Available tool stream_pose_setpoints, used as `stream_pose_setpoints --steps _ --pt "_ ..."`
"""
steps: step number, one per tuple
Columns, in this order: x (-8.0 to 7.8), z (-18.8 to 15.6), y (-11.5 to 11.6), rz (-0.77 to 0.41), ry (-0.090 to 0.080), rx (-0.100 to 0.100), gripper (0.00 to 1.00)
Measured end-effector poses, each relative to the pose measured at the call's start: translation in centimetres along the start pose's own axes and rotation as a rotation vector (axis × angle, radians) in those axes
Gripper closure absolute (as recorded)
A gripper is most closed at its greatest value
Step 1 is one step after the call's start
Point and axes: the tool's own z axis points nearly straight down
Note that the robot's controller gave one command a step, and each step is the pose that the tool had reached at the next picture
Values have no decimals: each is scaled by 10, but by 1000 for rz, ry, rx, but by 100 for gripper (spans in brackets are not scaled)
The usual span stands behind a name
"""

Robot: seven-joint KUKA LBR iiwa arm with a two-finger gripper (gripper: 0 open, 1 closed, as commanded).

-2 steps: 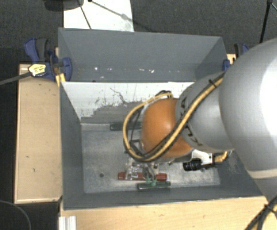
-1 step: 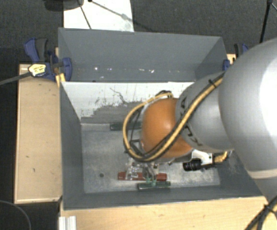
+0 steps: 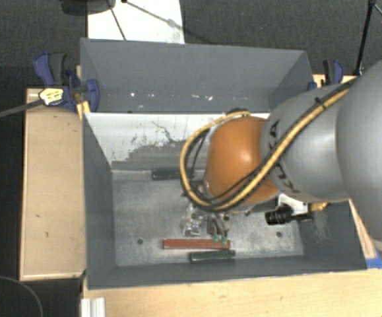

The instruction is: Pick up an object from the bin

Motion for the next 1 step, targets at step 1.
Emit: stream_pose_setpoints --steps 1 --pt "-1 -15 0 0 -1 0 100"
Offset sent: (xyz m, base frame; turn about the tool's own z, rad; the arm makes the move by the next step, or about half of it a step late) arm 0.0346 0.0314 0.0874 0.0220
